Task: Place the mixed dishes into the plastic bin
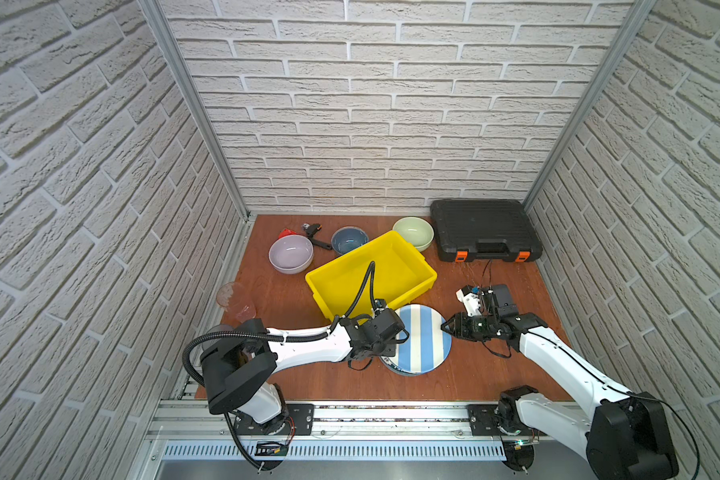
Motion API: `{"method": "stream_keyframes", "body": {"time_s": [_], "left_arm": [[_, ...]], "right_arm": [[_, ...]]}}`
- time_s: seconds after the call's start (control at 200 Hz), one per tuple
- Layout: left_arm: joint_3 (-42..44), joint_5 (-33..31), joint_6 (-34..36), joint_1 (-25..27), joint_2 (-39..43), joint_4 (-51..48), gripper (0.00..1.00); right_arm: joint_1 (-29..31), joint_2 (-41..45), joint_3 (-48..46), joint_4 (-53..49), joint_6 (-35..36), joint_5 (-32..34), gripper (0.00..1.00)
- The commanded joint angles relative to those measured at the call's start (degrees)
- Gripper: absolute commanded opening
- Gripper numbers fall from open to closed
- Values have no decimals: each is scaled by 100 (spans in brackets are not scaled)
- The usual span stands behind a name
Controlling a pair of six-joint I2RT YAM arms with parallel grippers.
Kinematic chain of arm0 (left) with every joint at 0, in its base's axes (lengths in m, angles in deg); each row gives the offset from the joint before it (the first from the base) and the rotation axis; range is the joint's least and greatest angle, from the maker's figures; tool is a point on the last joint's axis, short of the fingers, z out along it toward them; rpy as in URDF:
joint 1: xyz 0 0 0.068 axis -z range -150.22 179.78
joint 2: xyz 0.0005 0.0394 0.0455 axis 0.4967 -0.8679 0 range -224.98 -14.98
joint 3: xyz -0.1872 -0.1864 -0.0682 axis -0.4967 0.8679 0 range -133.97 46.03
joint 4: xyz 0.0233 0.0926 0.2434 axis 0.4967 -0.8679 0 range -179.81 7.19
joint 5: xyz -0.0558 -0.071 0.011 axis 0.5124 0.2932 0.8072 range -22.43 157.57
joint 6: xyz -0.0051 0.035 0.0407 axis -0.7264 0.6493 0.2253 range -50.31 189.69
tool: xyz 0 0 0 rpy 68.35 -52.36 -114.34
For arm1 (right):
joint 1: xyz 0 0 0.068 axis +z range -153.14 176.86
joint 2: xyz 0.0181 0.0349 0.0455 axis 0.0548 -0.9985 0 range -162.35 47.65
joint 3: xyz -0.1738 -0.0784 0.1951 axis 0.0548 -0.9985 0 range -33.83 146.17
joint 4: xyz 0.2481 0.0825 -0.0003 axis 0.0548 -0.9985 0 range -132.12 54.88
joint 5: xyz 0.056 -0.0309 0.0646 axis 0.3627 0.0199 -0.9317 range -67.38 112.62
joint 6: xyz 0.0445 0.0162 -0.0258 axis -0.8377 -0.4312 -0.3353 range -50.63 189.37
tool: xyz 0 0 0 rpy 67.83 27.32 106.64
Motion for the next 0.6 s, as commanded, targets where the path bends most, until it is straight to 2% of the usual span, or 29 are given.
{"method": "stream_keyframes", "body": {"time_s": [0.0,0.37,0.595], "left_arm": [[-102,21,86,-5,-83,41,34],[-127,52,121,-12,-127,70,34],[-120,52,130,-16,-131,70,34]], "right_arm": [[47,170,-59,388,-175,-570,33],[46,510,226,-9,-141,-529,31],[50,466,331,-292,66,-337,36]]}}
